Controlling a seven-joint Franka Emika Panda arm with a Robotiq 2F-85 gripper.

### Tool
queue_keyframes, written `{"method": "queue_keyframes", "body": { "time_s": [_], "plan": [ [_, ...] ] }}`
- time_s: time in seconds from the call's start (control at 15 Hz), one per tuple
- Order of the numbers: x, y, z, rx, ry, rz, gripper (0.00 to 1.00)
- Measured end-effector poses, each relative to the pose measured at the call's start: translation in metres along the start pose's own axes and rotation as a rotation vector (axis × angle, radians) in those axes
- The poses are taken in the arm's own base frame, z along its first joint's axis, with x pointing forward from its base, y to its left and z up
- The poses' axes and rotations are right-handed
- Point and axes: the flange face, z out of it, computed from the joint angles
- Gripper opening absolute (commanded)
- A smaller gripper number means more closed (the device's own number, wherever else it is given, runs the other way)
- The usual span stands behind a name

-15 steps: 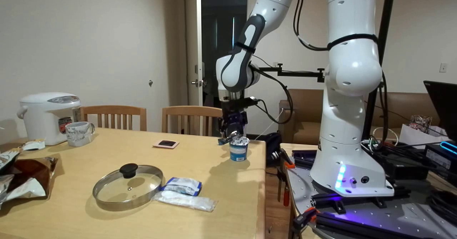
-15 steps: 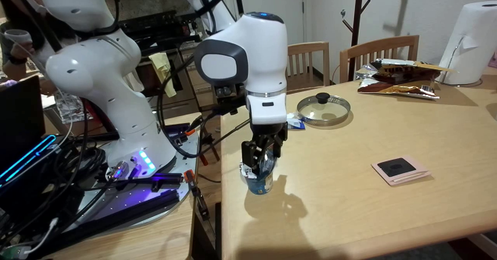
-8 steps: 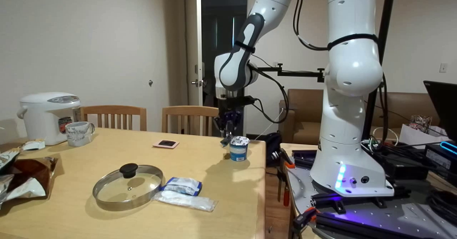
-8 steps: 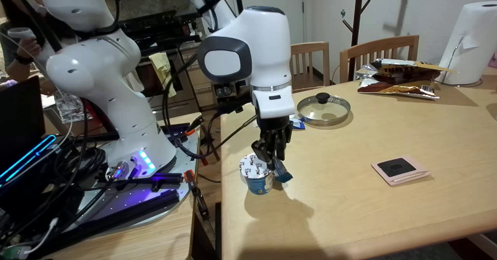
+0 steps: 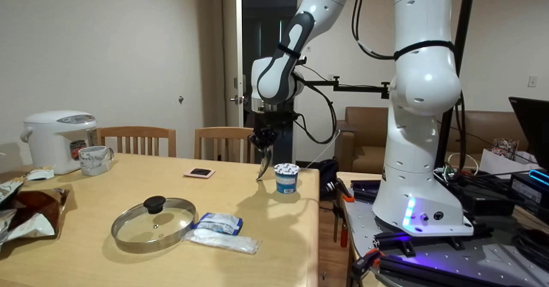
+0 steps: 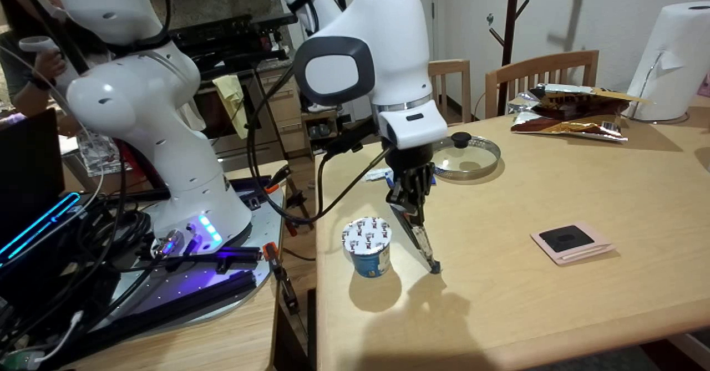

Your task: Push the plastic wrap off the tub, then pick the tub and move it slightly up on the table

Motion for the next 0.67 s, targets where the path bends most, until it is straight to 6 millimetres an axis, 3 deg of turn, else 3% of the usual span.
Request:
{"method": "queue_keyframes", "body": {
  "time_s": [0.67],
  "plan": [
    [0.027,-0.022,-0.029,0.024,0.137,-0.195,0.01]
  ]
}}
